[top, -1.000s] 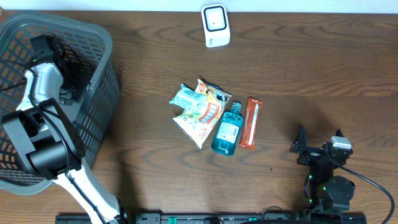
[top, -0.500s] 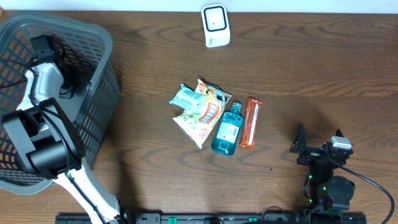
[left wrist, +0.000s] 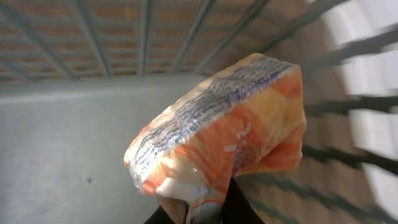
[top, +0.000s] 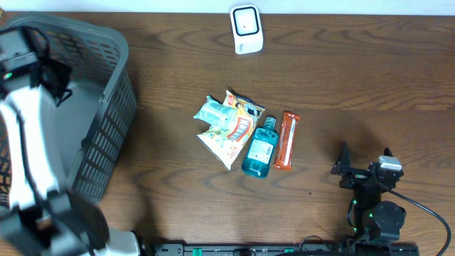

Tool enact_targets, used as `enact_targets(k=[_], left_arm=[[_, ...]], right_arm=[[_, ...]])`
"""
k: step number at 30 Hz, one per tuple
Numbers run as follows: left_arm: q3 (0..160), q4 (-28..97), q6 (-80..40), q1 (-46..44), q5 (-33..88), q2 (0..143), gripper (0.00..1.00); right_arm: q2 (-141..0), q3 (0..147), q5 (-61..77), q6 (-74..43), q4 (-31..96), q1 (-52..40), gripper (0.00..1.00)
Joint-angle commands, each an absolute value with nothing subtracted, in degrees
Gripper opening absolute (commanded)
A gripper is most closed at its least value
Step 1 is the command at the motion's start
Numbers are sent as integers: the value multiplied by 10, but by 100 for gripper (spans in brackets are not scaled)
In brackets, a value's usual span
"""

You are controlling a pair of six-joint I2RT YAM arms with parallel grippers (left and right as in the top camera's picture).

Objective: Scan the item barcode
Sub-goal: 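Grasp the orange tissue pack with the left gripper and lift, then carry the tissue pack out and drop it near the scanner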

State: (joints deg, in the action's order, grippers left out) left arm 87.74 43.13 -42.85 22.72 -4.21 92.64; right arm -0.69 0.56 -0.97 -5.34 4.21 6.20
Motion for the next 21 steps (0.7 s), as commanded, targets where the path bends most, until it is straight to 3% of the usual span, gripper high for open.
enact_targets(k=[1,6,10,21], left_arm=[[884,461,-416,224,-33,838,7],[884,538,-406,179,74,725,7],[883,578,-345,74,164,675,7],[882,535,-309,-337,66,759,7]], right_arm=[[-5,3,-7,-44,42,67,99],[-5,3,-7,-44,42,67,99],[-5,3,-7,-44,42,67,99],[-5,3,-7,-44,42,67,99]])
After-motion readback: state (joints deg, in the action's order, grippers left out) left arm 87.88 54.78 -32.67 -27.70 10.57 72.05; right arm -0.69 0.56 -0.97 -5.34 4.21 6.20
